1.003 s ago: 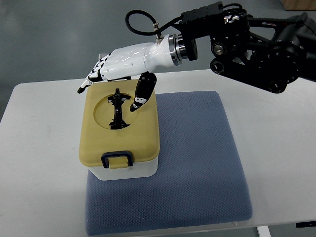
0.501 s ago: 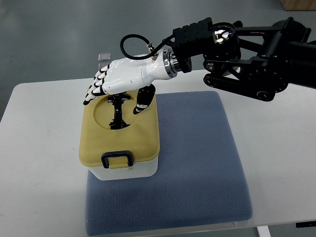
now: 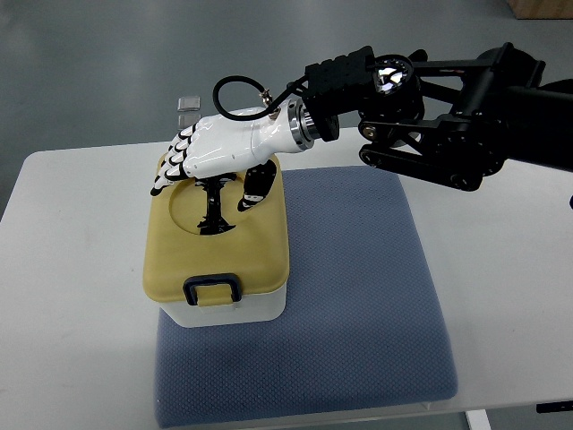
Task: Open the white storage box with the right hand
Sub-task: 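Lower the right hand and close its fingers around the black lid handle, then lift the yellow lid up off the white box with the right hand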
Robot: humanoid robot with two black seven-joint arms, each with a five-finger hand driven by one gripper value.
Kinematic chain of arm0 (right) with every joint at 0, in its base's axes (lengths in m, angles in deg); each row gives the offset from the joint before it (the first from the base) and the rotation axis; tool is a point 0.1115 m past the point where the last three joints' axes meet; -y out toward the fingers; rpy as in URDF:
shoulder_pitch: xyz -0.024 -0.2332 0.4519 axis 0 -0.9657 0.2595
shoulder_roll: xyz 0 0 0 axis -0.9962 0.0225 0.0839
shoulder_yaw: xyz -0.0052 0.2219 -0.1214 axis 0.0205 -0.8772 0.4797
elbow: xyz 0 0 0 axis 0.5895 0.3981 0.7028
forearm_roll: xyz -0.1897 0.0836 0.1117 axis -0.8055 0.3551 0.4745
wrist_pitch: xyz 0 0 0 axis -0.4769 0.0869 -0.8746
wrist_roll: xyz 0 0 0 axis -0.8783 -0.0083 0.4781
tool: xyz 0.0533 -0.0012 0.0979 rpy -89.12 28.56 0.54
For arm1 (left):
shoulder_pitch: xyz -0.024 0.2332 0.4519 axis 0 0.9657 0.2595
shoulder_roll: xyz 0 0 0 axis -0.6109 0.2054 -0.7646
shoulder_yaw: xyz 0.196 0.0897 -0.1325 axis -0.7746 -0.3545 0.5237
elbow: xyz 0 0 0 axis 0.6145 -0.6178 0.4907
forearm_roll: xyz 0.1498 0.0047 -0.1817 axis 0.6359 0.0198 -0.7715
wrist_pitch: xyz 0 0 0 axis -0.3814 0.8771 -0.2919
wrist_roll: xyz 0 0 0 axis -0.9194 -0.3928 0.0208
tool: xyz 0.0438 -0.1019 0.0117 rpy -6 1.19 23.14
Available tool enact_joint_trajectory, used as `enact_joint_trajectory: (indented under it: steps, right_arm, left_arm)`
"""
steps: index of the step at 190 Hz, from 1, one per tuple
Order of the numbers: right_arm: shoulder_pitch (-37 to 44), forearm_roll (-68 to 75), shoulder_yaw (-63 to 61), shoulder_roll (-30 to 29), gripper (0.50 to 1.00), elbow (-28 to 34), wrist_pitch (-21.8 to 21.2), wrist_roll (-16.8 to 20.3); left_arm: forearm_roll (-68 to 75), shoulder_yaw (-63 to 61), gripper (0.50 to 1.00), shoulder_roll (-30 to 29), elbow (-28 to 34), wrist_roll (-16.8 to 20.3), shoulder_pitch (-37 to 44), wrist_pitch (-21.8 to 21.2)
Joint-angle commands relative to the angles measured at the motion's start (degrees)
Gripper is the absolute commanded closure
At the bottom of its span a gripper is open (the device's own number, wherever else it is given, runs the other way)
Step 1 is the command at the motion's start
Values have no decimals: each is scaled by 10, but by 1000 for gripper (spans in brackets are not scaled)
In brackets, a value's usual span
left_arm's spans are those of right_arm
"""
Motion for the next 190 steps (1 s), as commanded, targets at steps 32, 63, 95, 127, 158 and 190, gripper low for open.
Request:
enact_joint_trajectory:
  steps: [32, 63, 95, 127, 158, 190]
  right_arm:
    - [-7, 0, 2, -12, 654, -11, 0, 2]
    - [-7, 0, 1, -13, 744, -13, 1, 2]
    - [-7, 0, -1, -13, 889, -13, 1, 0]
    - [-7, 1, -2, -13, 987, -13, 5, -4]
    - [-7, 1, -2, -15, 1000, -12, 19, -11]
    - [-6, 2, -4, -20, 1000, -12, 33, -26]
  left_arm:
    - [1, 0, 500, 0, 0, 0, 0, 0]
    - [0, 0, 500, 0, -1, 0, 0, 0]
    - [1, 0, 500, 0, -1, 0, 0, 0]
    - [0, 0, 500, 0, 0, 0, 0, 0]
    - [0, 0, 500, 0, 0, 0, 1, 0]
    - [0, 0, 500, 0, 0, 0, 0, 0]
